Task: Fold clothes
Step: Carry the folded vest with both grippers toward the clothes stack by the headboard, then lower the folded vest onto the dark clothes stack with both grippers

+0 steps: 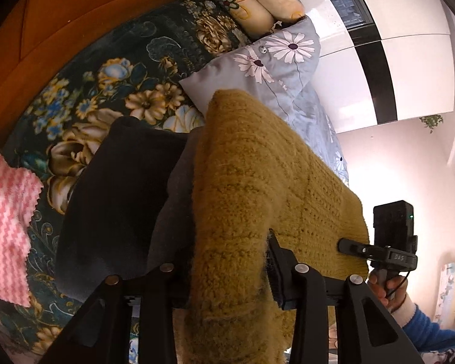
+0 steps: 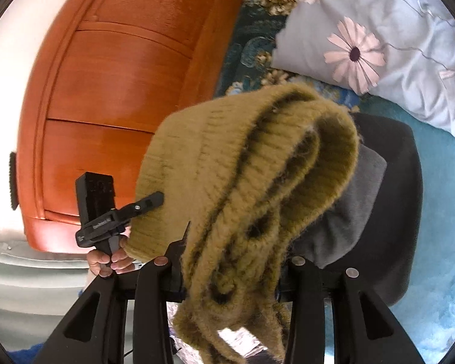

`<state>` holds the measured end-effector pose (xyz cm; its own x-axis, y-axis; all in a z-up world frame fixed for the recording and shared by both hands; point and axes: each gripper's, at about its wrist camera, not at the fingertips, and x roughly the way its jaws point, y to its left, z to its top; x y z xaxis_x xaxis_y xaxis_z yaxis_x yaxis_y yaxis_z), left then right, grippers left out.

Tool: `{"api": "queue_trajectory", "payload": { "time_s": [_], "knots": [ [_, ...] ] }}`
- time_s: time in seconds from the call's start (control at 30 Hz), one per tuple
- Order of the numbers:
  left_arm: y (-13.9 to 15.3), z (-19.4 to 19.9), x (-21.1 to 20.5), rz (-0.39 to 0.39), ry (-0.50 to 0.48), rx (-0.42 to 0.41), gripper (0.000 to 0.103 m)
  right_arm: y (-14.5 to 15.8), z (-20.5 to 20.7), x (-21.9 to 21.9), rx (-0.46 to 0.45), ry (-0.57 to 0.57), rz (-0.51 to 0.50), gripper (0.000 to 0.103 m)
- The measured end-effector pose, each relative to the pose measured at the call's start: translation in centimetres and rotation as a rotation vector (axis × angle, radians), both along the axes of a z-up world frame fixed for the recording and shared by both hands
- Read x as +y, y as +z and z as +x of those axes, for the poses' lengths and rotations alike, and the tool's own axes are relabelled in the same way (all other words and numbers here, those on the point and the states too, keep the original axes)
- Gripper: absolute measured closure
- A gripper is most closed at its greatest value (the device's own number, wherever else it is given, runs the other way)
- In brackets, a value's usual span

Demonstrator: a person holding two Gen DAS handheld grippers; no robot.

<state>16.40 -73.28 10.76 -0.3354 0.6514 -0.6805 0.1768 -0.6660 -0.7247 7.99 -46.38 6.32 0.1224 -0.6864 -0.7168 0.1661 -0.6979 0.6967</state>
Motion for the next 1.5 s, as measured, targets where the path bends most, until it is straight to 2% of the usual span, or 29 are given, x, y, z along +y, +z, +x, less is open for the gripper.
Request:
{"api": "queue_trajectory", "payload": {
  "time_s": [0.1,0.23,0.3,0.4,0.5,0.6,0.77,0.87,0.93,1.03,1.17,1.27,1.37,1.5],
  "knots": [
    [-0.2,-0.1,0.2,0.002,0.009,-0.01,0.06,-1.4,-0.1,0.7,-0.026,-0.031,0.009,0.061],
    [0.2,0.0,0.2,-0.008,0.014,-0.02,0.06,-1.7,-0.1,1.4,-0.046,-0.056,-0.001,0.061],
    [0.7,0.2,0.1,-0.042,0.025,-0.043,0.049,-1.2,-0.1,1.3,-0.035,-0.04,0.004,0.059],
    [1.6,0.5,-0.4,-0.082,0.051,-0.084,0.043,-0.8,-0.2,1.6,-0.022,-0.025,0.025,0.057],
    [3.1,0.9,-1.0,-0.128,0.074,-0.062,0.041,-0.3,-0.3,1.9,-0.008,-0.01,0.047,0.056],
    [5.6,1.8,-1.2,-0.217,0.094,-0.03,0.037,0.2,-0.4,2.2,0.005,0.005,0.068,0.056],
    [9.3,3.5,-0.4,-0.353,0.11,0.032,0.037,1.5,-0.5,2.9,0.051,0.031,0.128,0.056],
    [11.5,5.0,1.2,-0.378,0.104,0.1,0.037,3.2,-0.4,3.8,0.117,0.047,0.197,0.056],
    [12.1,5.5,2.7,-0.374,0.083,0.135,0.037,5.2,-0.3,4.0,0.192,0.043,0.225,0.056],
    [11.9,6.0,5.0,-0.433,0.059,0.154,0.037,7.4,0.5,2.6,0.281,0.062,0.218,0.056],
    [10.4,6.8,6.1,-0.404,0.053,0.144,0.037,8.6,3.3,-1.3,0.352,0.193,0.168,0.056],
    [9.1,7.2,6.5,-0.384,0.05,0.136,0.037,7.6,5.1,-2.6,0.368,0.275,0.159,0.056],
    [7.8,7.1,6.5,-0.377,0.051,0.113,0.037,6.0,5.3,-2.9,0.388,0.293,0.241,0.056],
    [6.2,6.7,6.3,-0.368,0.052,0.081,0.037,4.5,4.8,-2.5,0.364,0.283,0.273,0.056]
  ]
}}
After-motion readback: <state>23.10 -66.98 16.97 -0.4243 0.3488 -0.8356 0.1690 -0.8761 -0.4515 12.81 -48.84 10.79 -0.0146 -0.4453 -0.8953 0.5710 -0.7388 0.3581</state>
